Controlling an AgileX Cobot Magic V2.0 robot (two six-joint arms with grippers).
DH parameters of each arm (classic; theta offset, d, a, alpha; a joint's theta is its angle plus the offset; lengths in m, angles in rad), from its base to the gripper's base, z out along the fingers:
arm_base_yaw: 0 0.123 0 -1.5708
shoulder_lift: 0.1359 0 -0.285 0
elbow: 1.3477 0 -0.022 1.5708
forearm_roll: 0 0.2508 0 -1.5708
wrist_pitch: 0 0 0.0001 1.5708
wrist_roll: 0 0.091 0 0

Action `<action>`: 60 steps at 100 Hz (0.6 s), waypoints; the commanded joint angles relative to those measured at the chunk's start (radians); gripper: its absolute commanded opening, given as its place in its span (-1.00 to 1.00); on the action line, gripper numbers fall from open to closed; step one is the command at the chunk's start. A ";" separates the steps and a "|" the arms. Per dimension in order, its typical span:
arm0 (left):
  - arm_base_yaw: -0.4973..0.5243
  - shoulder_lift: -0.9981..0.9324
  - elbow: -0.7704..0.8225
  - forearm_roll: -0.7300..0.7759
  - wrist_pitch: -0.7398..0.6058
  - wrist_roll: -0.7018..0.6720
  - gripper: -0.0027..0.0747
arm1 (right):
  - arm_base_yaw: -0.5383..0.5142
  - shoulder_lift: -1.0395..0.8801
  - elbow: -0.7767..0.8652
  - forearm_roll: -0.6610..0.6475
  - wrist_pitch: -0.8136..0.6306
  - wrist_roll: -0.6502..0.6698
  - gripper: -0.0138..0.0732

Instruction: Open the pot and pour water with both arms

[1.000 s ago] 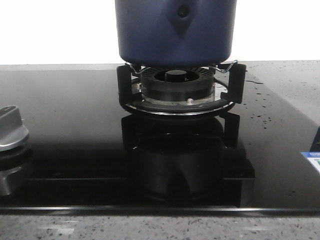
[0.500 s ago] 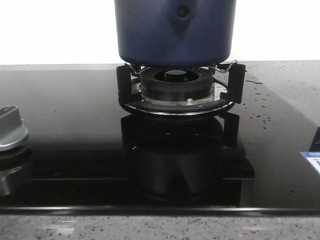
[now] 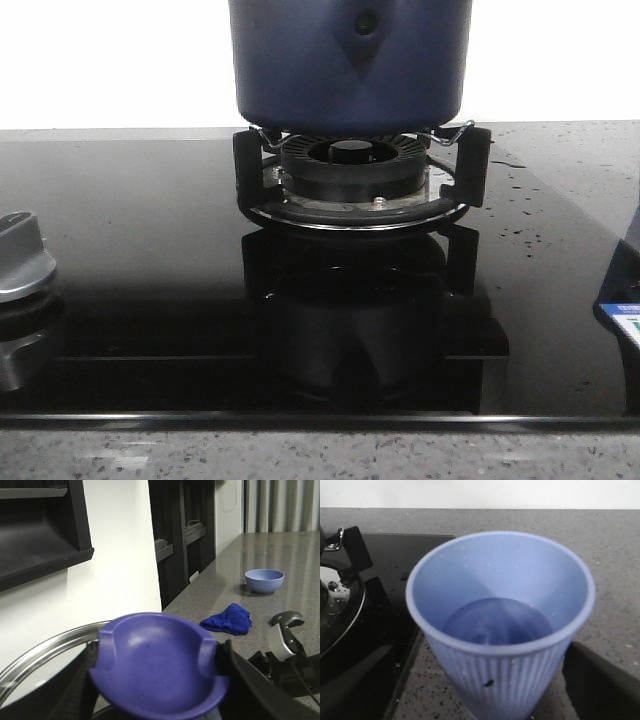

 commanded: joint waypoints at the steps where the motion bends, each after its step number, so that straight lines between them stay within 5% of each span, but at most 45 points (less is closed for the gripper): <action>1: 0.000 -0.037 -0.029 -0.087 0.001 -0.010 -0.25 | -0.026 0.027 -0.027 0.005 -0.118 0.000 0.66; 60: 0.000 -0.037 -0.029 -0.087 0.001 -0.010 -0.25 | -0.106 0.303 -0.027 0.003 -0.545 -0.013 0.66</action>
